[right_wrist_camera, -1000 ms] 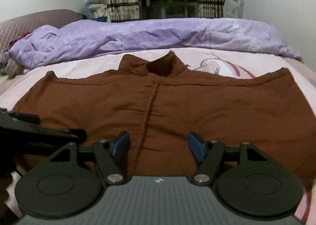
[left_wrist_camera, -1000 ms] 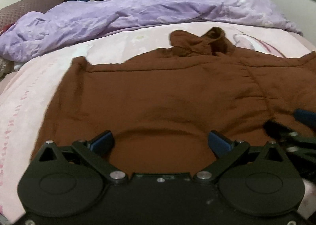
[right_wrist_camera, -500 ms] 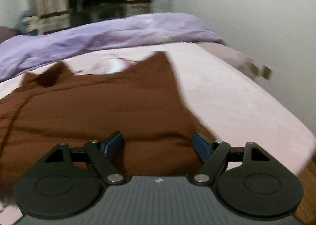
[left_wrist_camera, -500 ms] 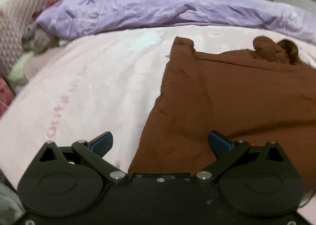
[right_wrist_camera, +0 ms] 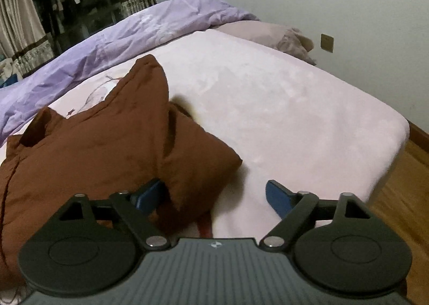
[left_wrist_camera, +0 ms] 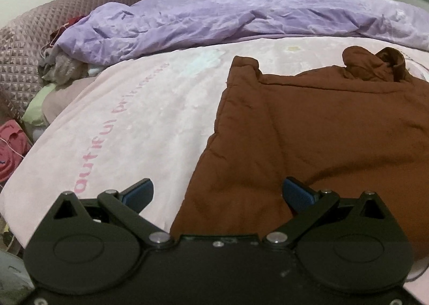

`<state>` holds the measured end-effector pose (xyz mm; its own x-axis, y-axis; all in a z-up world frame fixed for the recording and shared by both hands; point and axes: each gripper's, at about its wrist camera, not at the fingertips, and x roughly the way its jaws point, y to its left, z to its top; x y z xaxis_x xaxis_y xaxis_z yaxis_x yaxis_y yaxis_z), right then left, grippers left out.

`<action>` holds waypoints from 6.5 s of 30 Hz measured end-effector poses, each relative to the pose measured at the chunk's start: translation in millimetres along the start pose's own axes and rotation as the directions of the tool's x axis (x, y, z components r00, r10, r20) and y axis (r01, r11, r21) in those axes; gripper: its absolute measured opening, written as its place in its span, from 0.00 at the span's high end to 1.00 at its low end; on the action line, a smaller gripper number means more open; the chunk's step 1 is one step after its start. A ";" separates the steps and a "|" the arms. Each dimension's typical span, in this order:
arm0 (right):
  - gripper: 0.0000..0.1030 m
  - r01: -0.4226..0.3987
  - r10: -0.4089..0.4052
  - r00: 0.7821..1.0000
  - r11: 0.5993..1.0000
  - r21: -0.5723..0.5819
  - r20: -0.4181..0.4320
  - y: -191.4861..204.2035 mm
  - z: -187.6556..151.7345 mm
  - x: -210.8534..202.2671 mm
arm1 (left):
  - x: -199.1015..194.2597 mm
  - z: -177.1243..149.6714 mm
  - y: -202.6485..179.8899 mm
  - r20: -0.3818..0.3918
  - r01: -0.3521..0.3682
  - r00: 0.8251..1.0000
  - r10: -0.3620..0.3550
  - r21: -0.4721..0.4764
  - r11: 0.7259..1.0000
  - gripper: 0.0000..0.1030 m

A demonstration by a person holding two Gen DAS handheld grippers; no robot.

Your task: Fold large clothes

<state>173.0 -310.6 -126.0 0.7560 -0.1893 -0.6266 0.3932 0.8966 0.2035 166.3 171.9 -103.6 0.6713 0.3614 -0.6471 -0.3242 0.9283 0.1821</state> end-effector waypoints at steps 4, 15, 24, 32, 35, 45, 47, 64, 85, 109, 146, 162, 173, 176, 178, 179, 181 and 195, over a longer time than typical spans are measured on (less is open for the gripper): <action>0.00 -0.099 0.099 0.995 0.993 0.060 0.002 -9.6 8.2 14.7 | 0.2 1.4 -7.0 -0.001 -0.008 1.000 0.008 0.013 1.000 0.00; 0.78 -0.312 0.305 0.948 0.947 0.083 0.086 17.9 32.3 7.7 | 0.1 3.1 -11.7 0.000 -0.015 1.000 0.015 0.031 0.999 0.00; 0.87 -0.422 0.488 0.811 0.870 -0.253 0.323 177.1 46.6 -110.8 | -4.3 17.0 10.4 0.009 0.026 1.000 -0.026 -0.019 0.999 0.00; 0.88 -0.560 0.732 0.634 0.657 -0.506 0.249 330.2 -7.6 -186.4 | -4.7 12.8 55.8 0.017 0.019 1.000 -0.018 -0.088 0.996 0.00; 0.88 -0.578 0.745 0.652 0.607 -0.545 0.138 358.8 -52.3 -173.2 | 2.4 3.4 67.8 -0.005 0.020 1.000 -0.020 -0.094 0.995 0.00; 0.88 -0.589 0.615 0.777 0.638 -0.496 -0.132 386.9 -135.1 -97.0 | 23.2 -21.1 66.8 -0.053 0.059 0.997 -0.064 -0.096 0.994 0.00; 0.88 -0.572 0.607 0.785 0.633 -0.522 -0.123 390.0 -143.3 -98.7 | 24.6 -21.7 66.0 -0.055 0.063 0.996 -0.069 -0.106 0.992 0.00; 0.61 -0.607 0.677 0.723 0.532 -0.590 -0.133 382.2 -140.2 -126.8 | 20.2 -19.5 78.9 -0.043 0.055 0.997 -0.063 -0.160 0.986 0.00; 0.47 -0.205 0.354 0.908 0.842 -0.498 0.225 293.3 -55.8 -112.8 | -34.6 40.8 68.8 0.157 0.471 0.882 -0.445 -0.224 0.853 0.00; 0.51 -0.234 0.334 0.934 0.837 -0.495 0.124 286.5 -58.5 -88.2 | -24.0 -18.1 83.9 0.010 0.400 0.913 -0.408 -0.224 0.889 0.41; 0.48 -0.289 0.323 0.946 0.844 -0.452 -0.001 382.3 31.0 35.0 | 50.7 125.0 -18.0 0.280 0.206 0.939 -0.201 0.013 0.979 0.00; 0.49 -0.322 0.303 0.947 0.877 -0.355 -0.112 368.3 27.8 70.6 | 117.5 121.5 -63.9 0.094 0.157 0.982 -0.163 0.070 0.985 0.00; 0.50 -0.530 0.533 0.841 0.779 -0.335 -0.092 307.0 -13.9 -38.0 | 9.7 77.3 -18.5 0.133 0.258 0.956 -0.259 0.032 0.966 0.00; 0.52 -0.460 0.461 0.881 0.786 -0.413 -0.105 320.0 -37.8 -20.7 | 40.9 52.6 -32.4 0.045 0.231 0.972 -0.232 0.032 0.972 0.00; 0.52 -0.445 0.447 0.890 0.805 -0.392 -0.092 312.9 -38.9 -18.0 | 48.5 42.7 -25.3 0.051 0.268 0.962 -0.267 -0.010 0.963 0.00; 0.53 -0.446 0.449 0.889 0.811 -0.379 -0.086 307.2 -36.7 -19.6 | 46.4 40.6 -19.5 0.057 0.278 0.959 -0.276 -0.028 0.960 0.00; 0.53 -0.354 0.373 0.927 0.844 -0.403 -0.036 295.9 -34.4 -20.6 | 42.2 35.5 -9.0 0.067 0.281 0.958 -0.279 -0.031 0.959 0.00; 0.49 -0.518 0.549 0.836 0.790 -0.329 0.001 261.1 -29.0 -85.9 | -33.9 37.7 19.3 0.146 0.307 0.945 -0.294 -0.077 0.948 0.00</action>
<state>195.6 -48.6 -40.9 0.8481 0.3336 -0.4117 -0.2532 0.9377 0.2380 162.4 181.0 -50.2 0.8268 0.0809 -0.5567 -0.1523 0.9848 -0.0831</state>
